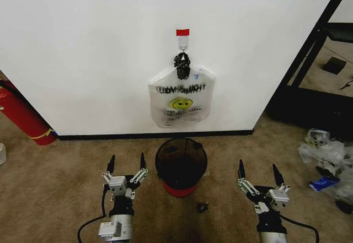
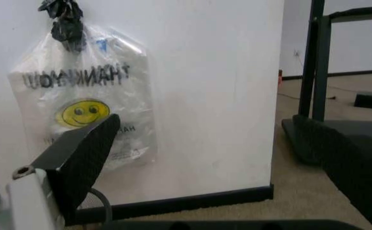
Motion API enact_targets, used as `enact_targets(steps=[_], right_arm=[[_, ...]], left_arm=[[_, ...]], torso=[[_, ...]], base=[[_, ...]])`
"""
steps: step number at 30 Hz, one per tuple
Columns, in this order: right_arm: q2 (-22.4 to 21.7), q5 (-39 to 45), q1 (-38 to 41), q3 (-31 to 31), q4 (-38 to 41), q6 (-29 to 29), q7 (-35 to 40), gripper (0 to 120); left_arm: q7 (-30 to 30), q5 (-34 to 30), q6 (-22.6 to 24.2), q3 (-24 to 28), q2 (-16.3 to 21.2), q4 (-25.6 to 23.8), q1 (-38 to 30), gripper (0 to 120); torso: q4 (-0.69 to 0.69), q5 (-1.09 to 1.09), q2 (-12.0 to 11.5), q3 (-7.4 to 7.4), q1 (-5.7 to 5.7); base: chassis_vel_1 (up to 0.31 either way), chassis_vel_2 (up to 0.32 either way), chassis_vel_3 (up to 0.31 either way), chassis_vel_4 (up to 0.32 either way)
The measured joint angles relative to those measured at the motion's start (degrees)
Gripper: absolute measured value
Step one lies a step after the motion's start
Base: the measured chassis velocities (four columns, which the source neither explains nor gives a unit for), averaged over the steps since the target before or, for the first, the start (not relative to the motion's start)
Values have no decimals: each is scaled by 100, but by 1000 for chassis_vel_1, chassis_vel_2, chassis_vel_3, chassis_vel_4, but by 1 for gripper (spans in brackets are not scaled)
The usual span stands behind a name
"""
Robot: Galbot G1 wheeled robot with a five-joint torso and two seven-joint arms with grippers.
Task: Pick up the garbage bag from the wall and place it over the trash bin.
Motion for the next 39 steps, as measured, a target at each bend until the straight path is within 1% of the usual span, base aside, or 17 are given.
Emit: enact_targets(steps=[11, 26, 28, 29, 31, 33, 35, 36, 37, 39], right_arm=[[-44, 40, -7, 15, -14, 13, 25, 100], [-67, 111, 93, 14, -75, -37, 13, 100], [-216, 418, 229, 4, -69, -137, -127, 100], [-216, 418, 229, 4, -69, -137, -127, 100], [-456, 798, 429, 9, -73, -261, -348, 100], [-789, 1462, 782, 16, -75, -570, -634, 100], [-1191, 2333, 1282, 8, -117, -960, -874, 100], [-1343, 2643, 1507, 3, -162, -1113, -963, 100], [-1343, 2643, 1507, 3, -162, -1113, -963, 100], [-1745, 3416, 2110, -57, -380, -1494, -1234, 100]], left_arm=[[-1, 52, -1, 26, -44, 4, 12, 100], [-2, 37, 5, 31, -6, 46, -34, 100], [-2, 34, 7, 34, 6, 52, -35, 100], [-2, 34, 7, 34, 6, 52, -35, 100], [-2, 33, 8, 39, 11, 54, -32, 100], [-2, 30, 9, 41, 30, 54, -26, 100], [-2, 31, 11, 42, 51, 54, -20, 100], [-2, 36, 11, 45, 56, 54, -11, 100], [-2, 36, 11, 45, 56, 54, -11, 100], [-3, 67, 11, 45, 49, 53, 28, 100]], torso=[[0, 0, 0, 0, 0], [-1, 0, 0, 0, 0], [-1, 0, 0, 0, 0], [-1, 0, 0, 0, 0], [0, 0, 0, 0, 0], [-1, 1, 0, 0, 0], [0, 1, 0, 0, 0], [1, 0, 0, 0, 0], [1, 0, 0, 0, 0], [2, 1, 0, 0, 0]], base=[[0, 0, 0, 0], [0, 0, 0, 0], [0, 0, 0, 0], [0, 0, 0, 0], [0, 0, 0, 0], [0, 0, 0, 0], [0, 0, 0, 0], [0, 0, 0, 0], [0, 0, 0, 0], [0, 0, 0, 0]])
